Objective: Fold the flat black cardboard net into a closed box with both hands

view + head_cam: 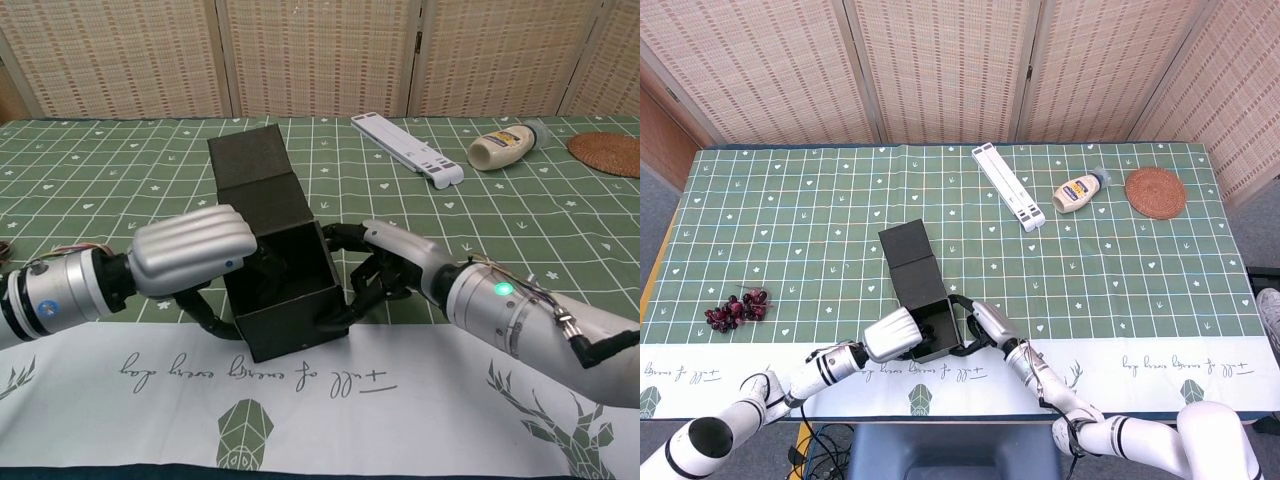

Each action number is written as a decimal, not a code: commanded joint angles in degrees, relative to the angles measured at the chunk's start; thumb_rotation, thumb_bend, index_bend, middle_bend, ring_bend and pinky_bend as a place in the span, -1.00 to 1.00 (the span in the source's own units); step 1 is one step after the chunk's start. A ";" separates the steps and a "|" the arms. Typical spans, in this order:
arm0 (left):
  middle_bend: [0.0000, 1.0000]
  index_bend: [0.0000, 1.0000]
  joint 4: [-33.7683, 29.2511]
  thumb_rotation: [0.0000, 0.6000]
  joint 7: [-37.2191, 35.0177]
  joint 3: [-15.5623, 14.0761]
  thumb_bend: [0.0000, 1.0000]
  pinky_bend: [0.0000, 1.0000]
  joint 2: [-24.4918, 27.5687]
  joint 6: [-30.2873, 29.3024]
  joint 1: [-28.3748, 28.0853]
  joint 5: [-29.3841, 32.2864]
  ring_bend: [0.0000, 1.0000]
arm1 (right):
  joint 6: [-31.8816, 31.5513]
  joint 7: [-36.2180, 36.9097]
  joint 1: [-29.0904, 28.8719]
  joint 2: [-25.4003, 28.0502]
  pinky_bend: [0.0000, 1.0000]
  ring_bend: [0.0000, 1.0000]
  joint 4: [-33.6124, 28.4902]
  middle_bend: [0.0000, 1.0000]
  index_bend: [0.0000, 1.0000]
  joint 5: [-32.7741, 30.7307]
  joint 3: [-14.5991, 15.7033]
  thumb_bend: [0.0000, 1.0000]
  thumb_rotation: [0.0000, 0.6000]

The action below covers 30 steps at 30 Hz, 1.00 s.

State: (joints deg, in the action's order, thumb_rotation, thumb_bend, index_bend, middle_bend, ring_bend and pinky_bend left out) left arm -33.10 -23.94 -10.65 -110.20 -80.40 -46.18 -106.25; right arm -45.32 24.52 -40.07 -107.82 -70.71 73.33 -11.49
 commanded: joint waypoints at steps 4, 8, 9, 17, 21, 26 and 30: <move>0.00 -0.05 -0.91 1.00 0.48 0.48 -0.34 0.42 0.90 -0.89 0.72 0.56 0.09 | -0.48 0.39 0.36 0.27 1.00 0.64 -0.28 -0.11 -0.47 -0.15 -0.25 -0.63 1.00; -0.09 -0.12 -1.77 1.00 1.11 0.96 -0.34 0.42 1.62 -1.58 1.18 0.98 0.07 | -0.86 0.47 0.54 0.43 1.00 0.64 -0.51 -0.11 -0.47 -0.22 -0.46 -0.63 1.00; -0.11 -0.14 -2.07 1.00 1.28 1.11 -0.34 0.42 1.80 -1.82 1.33 1.10 0.07 | -0.94 0.49 0.62 0.49 1.00 0.64 -0.61 -0.11 -0.47 -0.29 -0.51 -0.63 1.00; -0.37 -0.24 -4.11 1.00 2.60 2.04 -0.41 0.42 3.02 -3.36 2.33 1.72 -0.02 | -1.77 0.47 1.19 0.85 1.00 0.64 -1.09 -0.12 -0.47 -0.79 -0.91 -0.62 1.00; -0.44 -0.32 -5.09 1.00 3.23 2.47 -0.41 0.41 3.46 -3.93 2.76 1.95 -0.07 | -2.04 0.35 1.41 1.03 1.00 0.64 -1.26 -0.13 -0.47 -1.10 -1.13 -0.62 1.00; -0.54 -0.47 -6.51 1.00 3.80 3.18 -0.46 0.40 4.01 -4.12 3.20 2.52 -0.11 | -2.12 0.20 1.52 1.07 1.00 0.64 -1.16 -0.13 -0.47 -1.78 -1.62 -0.62 1.00; -0.63 -0.61 -7.90 1.00 3.84 3.67 -0.49 0.40 4.70 -4.02 3.43 2.97 -0.12 | -1.95 0.02 1.44 1.04 1.00 0.64 -0.99 -0.14 -0.47 -2.33 -2.03 -0.62 1.00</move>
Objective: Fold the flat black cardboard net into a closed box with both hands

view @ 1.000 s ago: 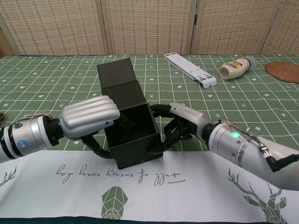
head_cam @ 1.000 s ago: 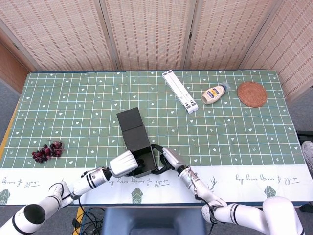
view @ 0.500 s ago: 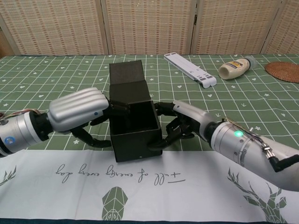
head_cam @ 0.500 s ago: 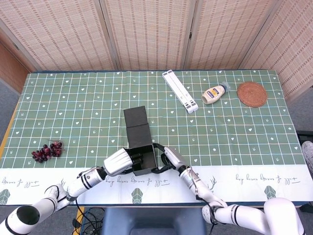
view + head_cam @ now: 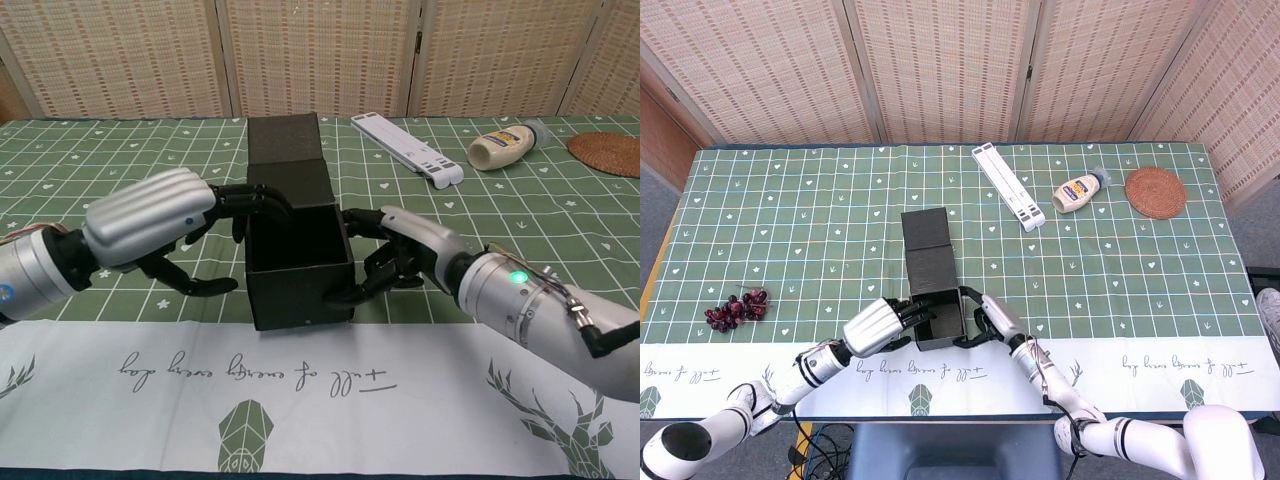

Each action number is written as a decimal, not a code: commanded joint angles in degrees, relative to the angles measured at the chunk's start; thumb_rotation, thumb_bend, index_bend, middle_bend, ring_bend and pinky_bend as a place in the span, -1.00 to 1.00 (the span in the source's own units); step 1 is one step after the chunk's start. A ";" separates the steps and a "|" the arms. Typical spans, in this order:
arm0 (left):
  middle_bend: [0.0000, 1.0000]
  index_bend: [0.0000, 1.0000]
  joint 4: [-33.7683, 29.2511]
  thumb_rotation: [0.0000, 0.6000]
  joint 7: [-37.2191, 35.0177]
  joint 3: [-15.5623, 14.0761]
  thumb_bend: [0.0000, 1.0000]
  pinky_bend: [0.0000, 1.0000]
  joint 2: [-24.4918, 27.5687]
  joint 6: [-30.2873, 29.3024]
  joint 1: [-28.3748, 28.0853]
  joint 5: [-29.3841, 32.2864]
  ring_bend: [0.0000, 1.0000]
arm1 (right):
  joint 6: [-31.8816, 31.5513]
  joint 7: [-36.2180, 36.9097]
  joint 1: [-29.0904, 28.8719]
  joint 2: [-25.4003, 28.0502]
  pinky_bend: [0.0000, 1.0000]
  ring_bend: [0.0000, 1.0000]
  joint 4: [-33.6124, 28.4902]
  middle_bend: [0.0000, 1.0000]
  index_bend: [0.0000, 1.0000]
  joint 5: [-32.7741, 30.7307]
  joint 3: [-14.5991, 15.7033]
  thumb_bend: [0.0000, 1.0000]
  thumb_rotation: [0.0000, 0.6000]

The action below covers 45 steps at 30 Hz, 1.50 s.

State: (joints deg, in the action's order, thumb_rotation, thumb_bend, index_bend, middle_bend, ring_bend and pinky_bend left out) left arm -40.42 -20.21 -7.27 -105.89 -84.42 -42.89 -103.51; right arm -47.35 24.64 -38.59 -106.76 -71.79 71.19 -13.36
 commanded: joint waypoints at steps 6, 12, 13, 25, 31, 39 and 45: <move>-0.67 -0.70 -1.63 1.00 -0.01 1.14 -0.49 0.40 0.92 -1.81 0.96 0.50 -0.11 | 0.31 -0.47 -0.10 -0.15 1.00 0.64 0.45 -0.18 -0.47 -1.26 -0.80 -0.62 1.00; -0.70 -0.74 -5.55 1.00 -2.69 2.23 -0.52 0.40 2.71 -1.78 2.28 2.40 -0.11 | 0.87 -1.53 -1.14 -0.85 1.00 0.64 1.15 -0.26 -0.53 -2.62 -2.34 -0.62 1.00; -0.70 -0.74 -6.71 1.00 -3.33 2.35 -0.52 0.40 3.21 -1.50 2.49 2.81 -0.11 | 0.89 -1.76 -1.34 -1.07 1.00 0.64 1.42 -0.29 -0.58 -2.83 -2.59 -0.61 1.00; -0.71 -0.81 -16.39 1.00 0.55 2.21 -0.55 0.41 8.74 1.42 4.70 4.28 -0.10 | 2.05 -4.42 -2.25 -3.78 1.00 0.47 4.45 -0.77 -1.00 -4.50 -2.34 -0.60 1.00; -0.78 -0.89 -22.97 1.00 -1.45 2.69 -0.59 0.42 11.37 4.89 5.38 6.89 -0.10 | 1.36 -5.82 -0.17 -1.37 1.00 0.44 -0.52 -0.82 -1.00 -4.87 -0.60 -0.60 1.00; -0.95 -1.00 -30.80 1.00 -5.09 3.74 -0.61 0.44 15.42 11.54 5.60 11.48 -0.10 | -1.67 -8.32 2.70 5.22 1.00 0.43 -10.43 -0.84 -1.00 -3.94 0.32 -0.60 1.00; -1.00 -1.00 -34.58 1.00 -10.89 5.00 -0.67 0.45 17.90 18.56 5.54 16.78 -0.09 | -5.42 -10.53 3.92 14.96 1.00 0.43 -21.89 -0.84 -1.00 -0.52 -1.63 -0.60 1.00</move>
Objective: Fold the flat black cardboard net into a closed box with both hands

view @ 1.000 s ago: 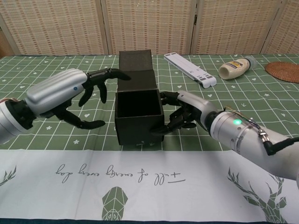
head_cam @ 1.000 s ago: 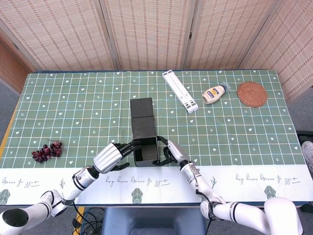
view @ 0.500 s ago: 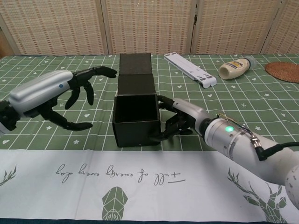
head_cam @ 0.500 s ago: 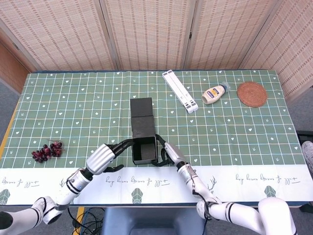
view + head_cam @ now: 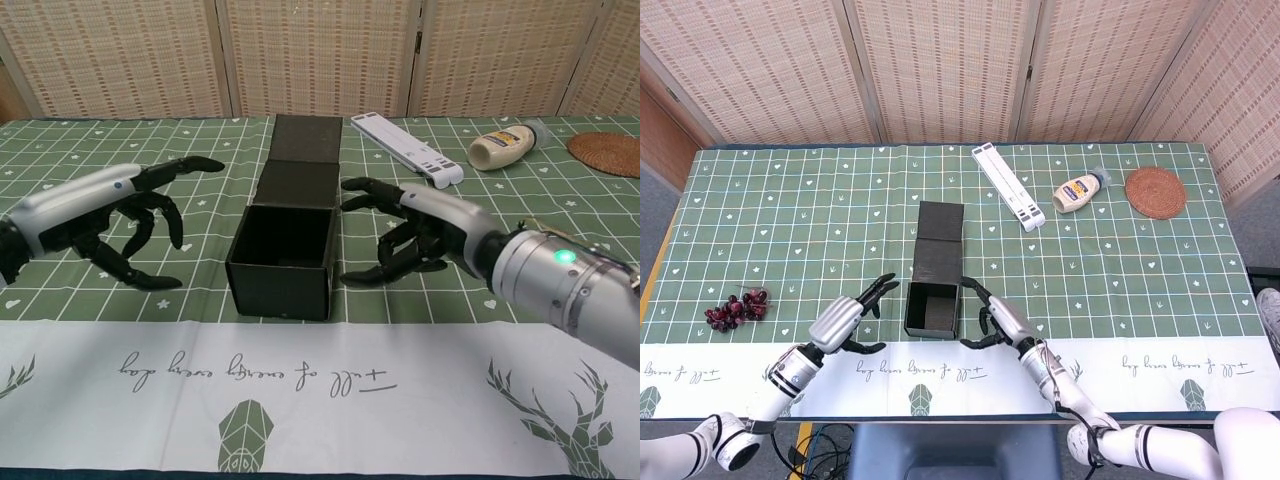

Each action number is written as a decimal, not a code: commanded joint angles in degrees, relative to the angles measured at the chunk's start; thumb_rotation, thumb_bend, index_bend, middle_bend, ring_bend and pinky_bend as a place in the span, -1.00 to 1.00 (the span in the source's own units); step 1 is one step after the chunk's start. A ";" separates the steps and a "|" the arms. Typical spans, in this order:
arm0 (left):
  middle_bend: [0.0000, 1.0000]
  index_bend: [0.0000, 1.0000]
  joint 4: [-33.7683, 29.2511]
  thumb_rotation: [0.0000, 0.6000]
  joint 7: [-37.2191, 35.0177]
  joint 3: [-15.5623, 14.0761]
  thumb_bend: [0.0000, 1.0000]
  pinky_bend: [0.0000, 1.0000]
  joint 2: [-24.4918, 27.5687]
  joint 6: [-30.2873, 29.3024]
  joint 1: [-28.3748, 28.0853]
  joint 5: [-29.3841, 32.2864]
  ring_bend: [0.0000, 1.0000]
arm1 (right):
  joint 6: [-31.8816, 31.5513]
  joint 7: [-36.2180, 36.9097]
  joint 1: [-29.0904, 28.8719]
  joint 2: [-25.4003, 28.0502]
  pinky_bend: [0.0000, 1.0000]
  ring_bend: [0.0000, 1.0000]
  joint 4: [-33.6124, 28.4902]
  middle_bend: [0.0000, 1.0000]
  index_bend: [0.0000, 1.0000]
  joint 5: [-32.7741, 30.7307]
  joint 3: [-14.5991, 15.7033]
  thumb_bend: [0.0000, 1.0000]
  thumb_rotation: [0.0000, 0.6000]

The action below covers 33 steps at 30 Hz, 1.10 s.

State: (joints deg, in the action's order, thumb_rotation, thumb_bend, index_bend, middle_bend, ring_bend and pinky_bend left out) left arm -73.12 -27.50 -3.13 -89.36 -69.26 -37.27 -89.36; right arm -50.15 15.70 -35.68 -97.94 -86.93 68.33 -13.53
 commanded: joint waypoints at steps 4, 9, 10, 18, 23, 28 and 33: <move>-1.00 -1.00 -0.72 1.00 -6.91 1.53 -0.67 0.46 1.41 7.10 -0.92 3.74 -0.07 | -4.71 -2.91 1.03 11.81 1.00 0.43 -12.28 -0.83 -1.00 3.03 -4.55 -0.60 1.00; -1.00 -1.00 1.52 1.00 -11.13 2.97 -0.67 0.47 -0.64 11.76 -2.33 5.29 -0.07 | -6.78 -3.77 1.15 15.71 1.00 0.43 -15.91 -0.82 -1.00 2.22 -6.99 -0.60 1.00; -1.00 -1.00 2.03 1.00 -11.90 3.30 -0.67 0.47 -1.06 12.52 -2.61 5.57 -0.07 | -7.10 -3.69 1.25 16.06 1.00 0.43 -16.30 -0.82 -1.00 2.12 -7.13 -0.60 1.00; -1.00 -1.00 5.68 1.00 -15.86 4.55 -0.67 0.47 -4.12 16.62 -4.19 5.86 -0.07 | -9.15 -2.07 2.36 17.67 1.00 0.43 -17.12 -0.82 -1.00 2.80 -6.16 -0.60 1.00; -1.00 -1.00 6.60 1.00 -18.16 5.40 -0.67 0.47 -5.20 18.99 -5.19 6.29 -0.07 | -9.85 -1.18 2.71 18.07 1.00 0.43 -16.60 -0.82 -1.00 3.35 -5.44 -0.60 1.00; -1.00 -1.00 7.71 1.00 -19.96 6.42 -0.67 0.47 -6.68 20.93 -6.27 6.70 -0.06 | -10.54 -0.20 3.05 18.52 1.00 0.43 -16.40 -0.82 -1.00 3.77 -4.96 -0.60 1.00; -1.00 -1.00 8.70 1.00 -22.29 7.68 -0.67 0.47 -8.18 22.51 -7.05 7.55 -0.06 | -10.99 0.42 3.41 18.68 1.00 0.43 -15.87 -0.81 -1.00 3.96 -4.17 -0.60 1.00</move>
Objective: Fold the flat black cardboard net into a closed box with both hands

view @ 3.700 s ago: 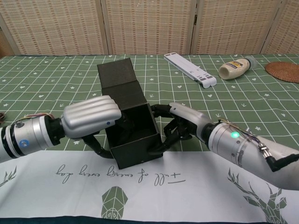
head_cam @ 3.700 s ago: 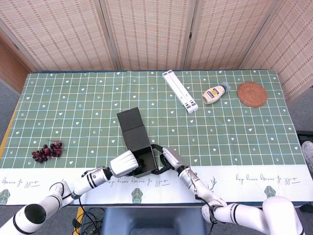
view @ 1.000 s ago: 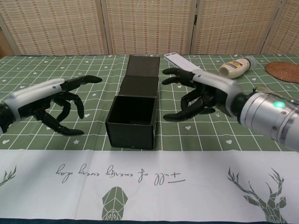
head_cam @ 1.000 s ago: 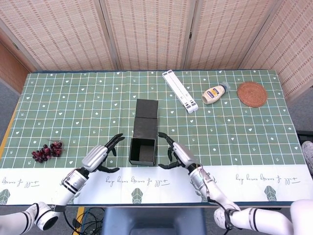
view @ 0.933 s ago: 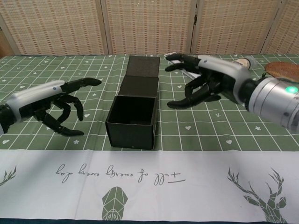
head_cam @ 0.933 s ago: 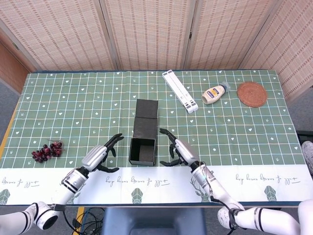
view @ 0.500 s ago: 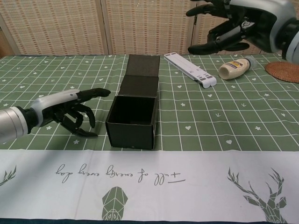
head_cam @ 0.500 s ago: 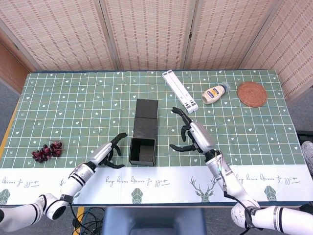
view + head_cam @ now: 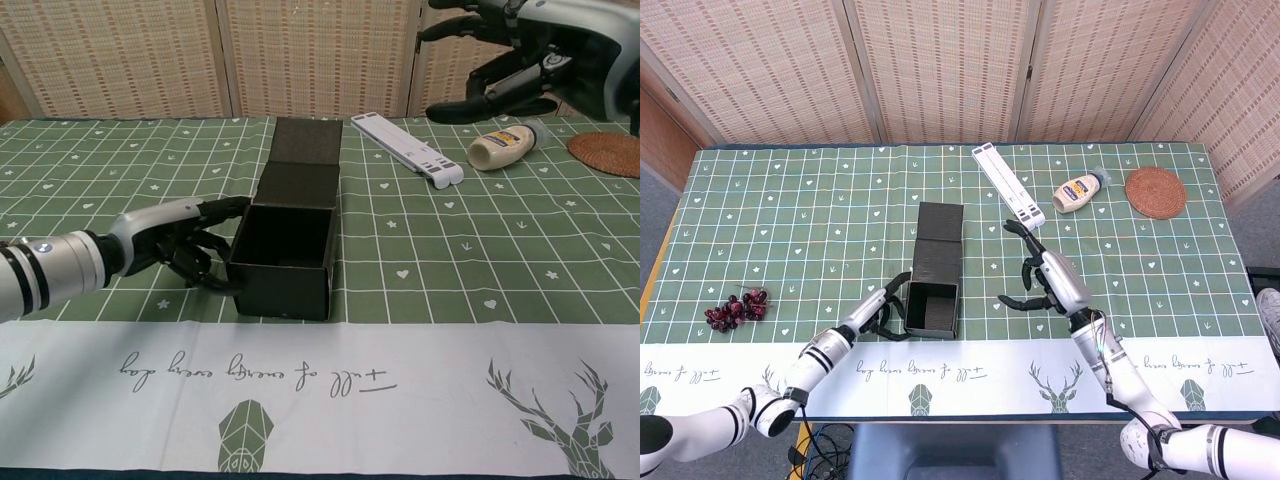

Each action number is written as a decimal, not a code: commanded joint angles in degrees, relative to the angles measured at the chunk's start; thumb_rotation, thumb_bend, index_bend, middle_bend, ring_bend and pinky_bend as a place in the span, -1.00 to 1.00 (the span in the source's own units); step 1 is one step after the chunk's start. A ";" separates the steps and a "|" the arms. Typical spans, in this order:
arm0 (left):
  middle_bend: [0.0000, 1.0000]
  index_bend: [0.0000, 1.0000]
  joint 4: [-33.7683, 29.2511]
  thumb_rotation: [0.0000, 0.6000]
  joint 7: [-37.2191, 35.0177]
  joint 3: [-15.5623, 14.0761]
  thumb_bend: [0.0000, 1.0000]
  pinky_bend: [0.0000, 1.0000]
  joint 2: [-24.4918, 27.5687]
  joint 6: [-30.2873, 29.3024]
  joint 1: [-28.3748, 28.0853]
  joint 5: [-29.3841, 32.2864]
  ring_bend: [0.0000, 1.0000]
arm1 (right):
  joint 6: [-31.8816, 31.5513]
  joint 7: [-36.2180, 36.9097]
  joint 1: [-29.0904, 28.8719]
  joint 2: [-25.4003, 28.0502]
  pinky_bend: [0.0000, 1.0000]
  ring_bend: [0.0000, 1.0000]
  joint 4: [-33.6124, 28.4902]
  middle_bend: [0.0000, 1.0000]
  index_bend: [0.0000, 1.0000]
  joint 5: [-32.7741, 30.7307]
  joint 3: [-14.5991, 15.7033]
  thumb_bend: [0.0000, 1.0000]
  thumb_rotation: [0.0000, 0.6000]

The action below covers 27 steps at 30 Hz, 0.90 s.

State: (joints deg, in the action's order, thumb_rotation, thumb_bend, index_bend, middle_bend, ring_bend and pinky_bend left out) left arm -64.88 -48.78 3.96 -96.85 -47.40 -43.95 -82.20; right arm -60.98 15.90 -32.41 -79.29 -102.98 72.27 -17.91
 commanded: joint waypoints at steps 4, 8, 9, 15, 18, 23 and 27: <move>-1.00 -1.00 0.93 1.00 -2.05 0.84 -0.67 0.47 -1.52 1.02 -0.59 0.26 -0.03 | -0.44 0.92 0.44 0.08 1.00 0.43 0.57 -0.81 -1.00 0.00 0.65 -0.60 1.00; -1.00 -1.00 1.55 1.00 -2.91 1.16 -0.67 0.47 -2.45 1.26 -0.69 0.34 -0.02 | -0.44 1.61 0.61 -0.03 1.00 0.43 1.11 -0.81 -1.00 -0.13 1.11 -0.60 1.00; -1.00 -1.00 1.77 1.00 -3.07 1.26 -0.67 0.47 -2.72 1.33 -0.70 0.44 -0.02 | -0.43 1.72 0.63 -0.12 1.00 0.43 1.30 -0.81 -1.00 -0.21 1.19 -0.60 1.00; -0.84 -0.88 2.69 1.00 -4.78 2.38 -0.67 0.47 -4.37 1.63 -0.31 1.86 0.02 | 0.50 2.06 0.54 -0.57 1.00 0.43 2.68 -0.79 -1.00 -1.49 1.79 -0.60 1.00; -0.65 -0.69 3.24 1.00 -4.55 2.75 -0.67 0.47 -5.23 1.34 -0.02 2.30 0.05 | 1.25 1.89 0.33 -0.88 1.00 0.43 3.50 -0.79 -1.00 -2.47 1.99 -0.59 1.00; -0.48 -0.51 3.76 1.00 -4.15 3.08 -0.67 0.48 -6.13 1.17 0.32 2.63 0.07 | 2.09 1.52 0.02 -1.48 1.00 0.43 4.61 -0.79 -1.00 -3.46 2.27 -0.59 1.00; -0.41 -0.43 3.90 1.00 -4.35 3.17 -0.67 0.48 -6.36 0.97 0.57 2.45 0.08 | 2.91 1.23 -0.22 -1.93 1.00 0.43 5.58 -0.79 -1.00 -4.46 2.46 -0.57 1.00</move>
State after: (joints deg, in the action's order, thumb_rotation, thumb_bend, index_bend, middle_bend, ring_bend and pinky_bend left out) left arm -60.99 -53.12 7.13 -103.20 -46.42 -43.41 -79.74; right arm -58.25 17.25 -32.56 -81.08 -97.60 67.99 -15.52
